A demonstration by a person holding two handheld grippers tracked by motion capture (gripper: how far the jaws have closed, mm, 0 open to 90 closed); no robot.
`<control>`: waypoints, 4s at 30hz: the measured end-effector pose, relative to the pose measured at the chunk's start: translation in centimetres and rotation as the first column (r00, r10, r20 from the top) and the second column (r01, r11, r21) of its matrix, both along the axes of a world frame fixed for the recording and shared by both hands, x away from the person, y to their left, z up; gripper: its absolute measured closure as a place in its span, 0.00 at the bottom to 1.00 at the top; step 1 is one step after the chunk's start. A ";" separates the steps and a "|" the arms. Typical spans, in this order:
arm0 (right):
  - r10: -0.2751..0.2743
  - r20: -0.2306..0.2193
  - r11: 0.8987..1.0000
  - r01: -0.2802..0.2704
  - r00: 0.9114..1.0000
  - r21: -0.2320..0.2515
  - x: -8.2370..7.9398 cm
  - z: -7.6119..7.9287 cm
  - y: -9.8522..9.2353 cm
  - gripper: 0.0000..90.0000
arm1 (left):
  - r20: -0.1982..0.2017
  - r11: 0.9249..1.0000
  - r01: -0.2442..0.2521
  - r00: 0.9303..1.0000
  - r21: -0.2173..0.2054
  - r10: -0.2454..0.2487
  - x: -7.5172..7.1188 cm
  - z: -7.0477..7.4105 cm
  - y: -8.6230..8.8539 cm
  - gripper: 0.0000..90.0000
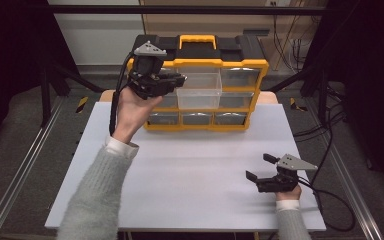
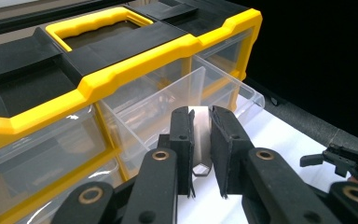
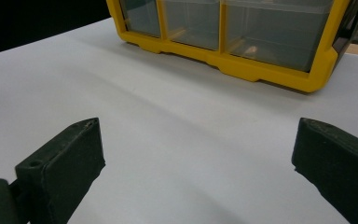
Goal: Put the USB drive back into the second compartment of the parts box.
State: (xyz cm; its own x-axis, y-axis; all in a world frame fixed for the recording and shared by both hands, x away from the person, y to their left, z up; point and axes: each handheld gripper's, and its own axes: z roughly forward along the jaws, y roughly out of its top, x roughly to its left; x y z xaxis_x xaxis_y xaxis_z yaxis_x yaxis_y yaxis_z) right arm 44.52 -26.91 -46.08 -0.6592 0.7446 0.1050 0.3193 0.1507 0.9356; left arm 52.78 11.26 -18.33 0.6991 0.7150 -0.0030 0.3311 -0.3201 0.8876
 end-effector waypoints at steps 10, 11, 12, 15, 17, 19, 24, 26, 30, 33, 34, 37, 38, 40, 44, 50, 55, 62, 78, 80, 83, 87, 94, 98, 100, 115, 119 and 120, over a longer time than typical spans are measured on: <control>0.001 0.000 1.000 -0.001 1.000 0.000 0.0 0.0 0.0 0.03 | -0.006 1.000 -0.016 1.000 0.013 0.016 1.5 -0.4 -0.6 0.88; 0.000 -0.002 1.000 0.000 1.000 0.000 0.0 0.0 0.0 0.03 | -0.009 1.000 -0.018 1.000 0.016 0.018 1.8 -0.5 -0.8 0.88; 0.000 -0.002 1.000 0.000 1.000 0.000 0.0 0.0 0.0 0.03 | -0.009 1.000 -0.018 1.000 0.016 0.018 1.8 -0.5 -0.8 0.88; 0.001 -0.002 1.000 -0.001 1.000 -0.001 0.0 0.0 0.0 0.03 | -0.018 1.000 -0.017 1.000 0.010 0.018 2.2 -0.8 -1.1 0.88; 0.001 -0.001 1.000 -0.001 1.000 -0.001 0.0 0.0 0.0 0.03 | -0.018 1.000 -0.019 1.000 0.012 0.020 2.4 -1.0 -1.2 0.88; 0.002 -0.002 1.000 -0.002 1.000 -0.001 0.0 0.0 0.0 0.03 | -0.022 1.000 -0.021 1.000 0.012 0.021 2.7 -1.2 -1.3 0.88; 0.001 -0.001 1.000 -0.001 1.000 -0.003 0.0 0.0 0.0 0.03 | -0.025 1.000 -0.025 0.999 0.019 0.025 3.1 -1.5 -1.5 0.88; 0.000 -0.001 1.000 0.000 1.000 -0.003 0.0 0.0 0.0 0.03 | -0.030 0.999 -0.026 0.999 0.021 0.027 3.3 -1.6 -1.6 0.88; 0.002 -0.001 1.000 -0.002 1.000 -0.003 0.0 -0.1 0.0 0.03 | -0.035 0.999 -0.028 0.999 0.027 0.029 3.7 -1.9 -1.7 0.88; 0.002 -0.001 1.000 -0.002 1.000 -0.003 0.0 -0.1 0.0 0.03 | -0.042 0.999 -0.029 0.999 0.029 0.030 4.0 -2.3 -1.8 0.88; 0.002 -0.001 1.000 -0.002 1.000 -0.003 0.0 -0.1 0.0 0.03 | -0.042 0.999 -0.029 0.999 0.029 0.030 4.0 -2.3 -1.8 0.88; 0.002 -0.001 1.000 -0.002 1.000 -0.003 0.0 -0.1 0.0 0.03 | -0.046 0.999 -0.030 0.998 0.038 0.031 4.2 -2.6 -2.0 0.88; 0.002 -0.001 1.000 -0.002 1.000 -0.003 0.0 -0.1 0.0 0.03 | -0.046 0.999 -0.030 0.998 0.038 0.031 4.2 -2.6 -2.0 0.88; 0.002 -0.001 1.000 -0.002 1.000 -0.002 0.0 -0.1 0.0 0.03 | -0.047 0.999 -0.028 0.998 0.043 0.030 4.2 -2.8 -2.1 0.88; 0.002 0.000 1.000 -0.002 1.000 -0.002 0.0 -0.1 0.0 0.03 | -0.056 0.998 -0.026 0.998 0.058 0.030 4.4 -3.2 -2.3 0.87; 0.003 -0.002 1.000 -0.003 1.000 0.000 0.0 0.0 0.0 0.03 | -0.056 0.998 -0.024 0.998 0.050 0.027 4.5 -3.7 -2.2 0.87; 0.003 -0.001 1.000 -0.003 1.000 -0.001 0.0 0.0 0.0 0.03 | -0.034 1.000 -0.017 0.999 0.021 0.018 4.1 -3.3 -1.8 0.78; 0.003 -0.003 1.000 -0.003 1.000 -0.002 0.0 -0.1 0.1 0.03 | 0.036 0.998 -0.025 0.999 -0.053 0.027 2.3 -2.5 -0.1 0.42; 0.001 -0.008 1.000 -0.001 1.000 -0.003 0.0 -0.1 0.1 0.03 | 0.107 0.991 0.011 0.994 -0.135 0.003 -1.4 -3.4 4.2 0.01; 0.001 -0.007 1.000 -0.001 1.000 -0.003 0.0 -0.1 0.1 0.03 | 0.121 0.990 0.012 0.993 -0.138 0.005 -1.8 -3.8 4.6 0.01; 0.001 -0.007 1.000 -0.001 1.000 -0.004 0.0 -0.1 0.1 0.03 | 0.129 0.987 0.016 0.992 -0.157 0.004 -2.3 -4.7 5.3 0.01; 0.003 -0.005 1.000 -0.003 1.000 -0.008 0.1 -0.1 0.1 0.03 | 0.134 0.986 0.016 0.991 -0.166 0.007 -2.8 -6.2 6.2 0.01; 0.004 -0.010 1.000 -0.004 1.000 -0.012 0.1 -0.2 0.2 0.03 | 0.147 0.983 0.022 0.989 -0.184 0.005 -3.9 -9.6 8.2 0.01; 0.003 -0.011 1.000 -0.003 1.000 -0.013 0.1 -0.2 0.2 0.03 | 0.147 0.979 0.023 0.989 -0.200 0.007 -4.4 -10.9 8.8 0.01; 0.003 -0.012 1.000 -0.004 1.000 -0.010 0.1 -0.2 0.2 0.03 | 0.145 0.977 0.024 0.989 -0.211 0.007 -4.7 -11.8 9.3 0.01; 0.006 -0.017 1.000 -0.006 1.000 -0.015 0.1 -0.3 0.3 0.03 | 0.046 0.980 -0.040 0.998 -0.194 0.050 -5.7 -20.0 13.1 0.01; 0.008 -0.020 1.000 -0.008 1.000 -0.018 0.2 -0.4 0.3 0.03 | 0.030 0.980 -0.052 0.998 -0.192 0.059 -6.0 -21.7 13.9 0.01; 0.008 -0.022 1.000 -0.008 1.000 -0.017 0.2 -0.4 0.3 0.03 | 0.027 0.981 -0.055 0.998 -0.187 0.061 -6.1 -22.1 14.1 0.01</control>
